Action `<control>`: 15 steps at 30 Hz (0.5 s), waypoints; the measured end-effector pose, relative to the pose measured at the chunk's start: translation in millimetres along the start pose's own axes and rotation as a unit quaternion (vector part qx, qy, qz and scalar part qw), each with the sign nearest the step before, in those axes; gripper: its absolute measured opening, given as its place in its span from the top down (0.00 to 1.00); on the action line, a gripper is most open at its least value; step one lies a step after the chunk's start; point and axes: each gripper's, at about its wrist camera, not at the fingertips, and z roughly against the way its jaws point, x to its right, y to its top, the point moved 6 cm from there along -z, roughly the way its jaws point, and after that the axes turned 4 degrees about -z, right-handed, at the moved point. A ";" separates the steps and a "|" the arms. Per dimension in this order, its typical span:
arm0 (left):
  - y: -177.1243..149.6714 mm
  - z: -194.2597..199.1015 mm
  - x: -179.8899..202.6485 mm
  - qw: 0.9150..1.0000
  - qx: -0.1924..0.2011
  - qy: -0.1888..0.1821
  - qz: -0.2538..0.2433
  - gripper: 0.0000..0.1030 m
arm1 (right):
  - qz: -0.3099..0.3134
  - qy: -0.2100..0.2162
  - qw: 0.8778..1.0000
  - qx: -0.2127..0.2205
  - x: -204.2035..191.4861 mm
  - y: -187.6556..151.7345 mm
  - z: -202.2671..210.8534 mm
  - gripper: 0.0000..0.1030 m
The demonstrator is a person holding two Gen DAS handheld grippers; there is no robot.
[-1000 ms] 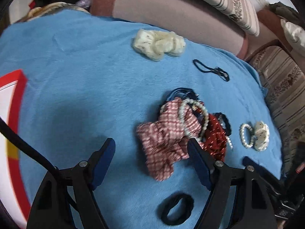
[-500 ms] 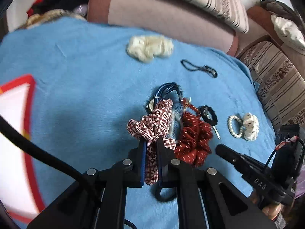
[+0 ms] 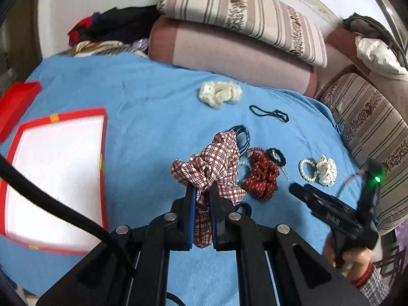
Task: Organize jewelry
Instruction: 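Grasp the plaid scrunchie with the left tool while the right grasps the red polka-dot scrunchie, then carry both scrunchies into the white tray and open both tools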
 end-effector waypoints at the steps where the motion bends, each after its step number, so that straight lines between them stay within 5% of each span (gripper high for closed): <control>1: -4.1 -2.4 -2.7 1.000 -0.004 -0.001 0.005 0.91 | -0.006 0.002 1.000 -0.006 -0.8 0.8 -8.4 0.28; 5: -19.4 -22.1 -8.1 0.999 -0.023 -0.012 0.021 0.91 | 0.004 -0.007 1.000 -0.026 -8.0 1.3 -37.8 0.29; 7: -25.5 -32.6 -10.7 0.999 -0.030 -0.014 0.027 0.88 | 0.012 -0.017 0.999 -0.034 -9.7 1.4 -49.1 0.39; 9: -31.0 -49.4 -15.5 0.998 -0.039 -0.013 0.042 0.81 | 0.006 -0.014 0.999 -0.043 -8.9 0.2 -55.6 0.60; 12: -37.5 -72.2 -23.4 0.996 -0.052 -0.022 0.069 0.63 | 0.005 -0.010 0.999 -0.044 -8.5 -1.7 -56.6 0.76; 15: -41.1 -87.4 -28.5 0.993 -0.064 -0.030 0.090 0.60 | 0.015 -0.007 0.999 -0.046 -9.2 -2.8 -52.9 0.88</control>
